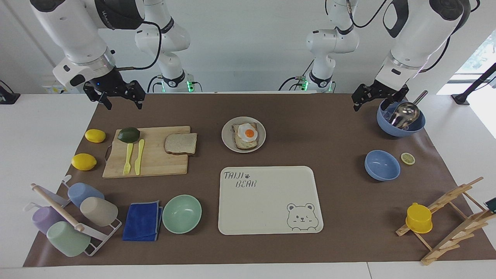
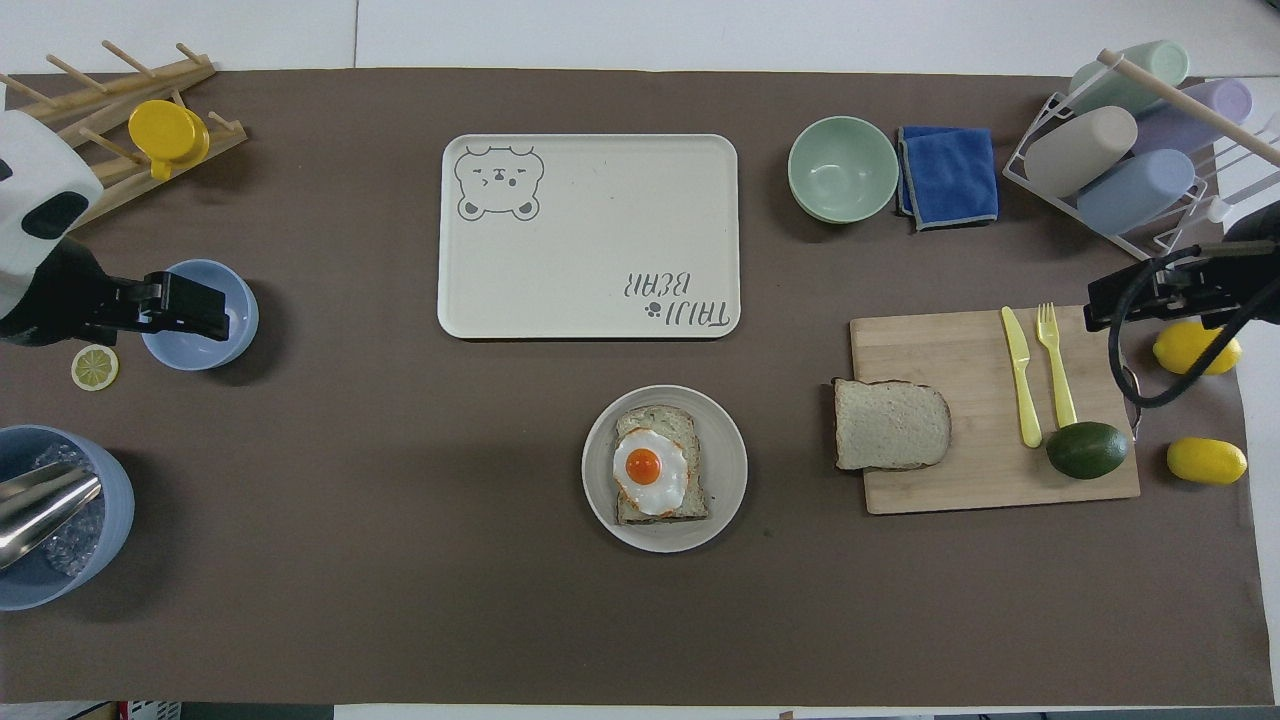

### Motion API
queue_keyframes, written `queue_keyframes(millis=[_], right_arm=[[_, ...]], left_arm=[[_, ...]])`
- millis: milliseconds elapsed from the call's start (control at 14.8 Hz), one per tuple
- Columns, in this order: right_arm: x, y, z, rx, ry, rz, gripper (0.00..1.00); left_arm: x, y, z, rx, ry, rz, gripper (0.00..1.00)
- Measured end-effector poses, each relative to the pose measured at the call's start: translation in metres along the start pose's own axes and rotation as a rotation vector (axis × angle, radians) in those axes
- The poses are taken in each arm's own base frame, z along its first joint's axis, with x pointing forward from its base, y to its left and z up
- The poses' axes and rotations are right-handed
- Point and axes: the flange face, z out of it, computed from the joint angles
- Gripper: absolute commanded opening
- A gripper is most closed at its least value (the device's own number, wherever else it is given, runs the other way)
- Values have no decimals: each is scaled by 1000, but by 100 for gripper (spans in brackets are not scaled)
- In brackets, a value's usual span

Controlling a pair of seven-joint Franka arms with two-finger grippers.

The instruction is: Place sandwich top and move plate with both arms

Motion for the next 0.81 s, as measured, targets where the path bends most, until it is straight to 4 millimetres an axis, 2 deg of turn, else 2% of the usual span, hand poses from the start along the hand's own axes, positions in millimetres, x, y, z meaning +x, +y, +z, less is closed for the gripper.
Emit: queue_keyframes(millis=[810], right_arm=[[-4, -2, -3, 1, -10, -4, 100]], left_arm=[[0, 0, 0, 0, 0, 0, 100]])
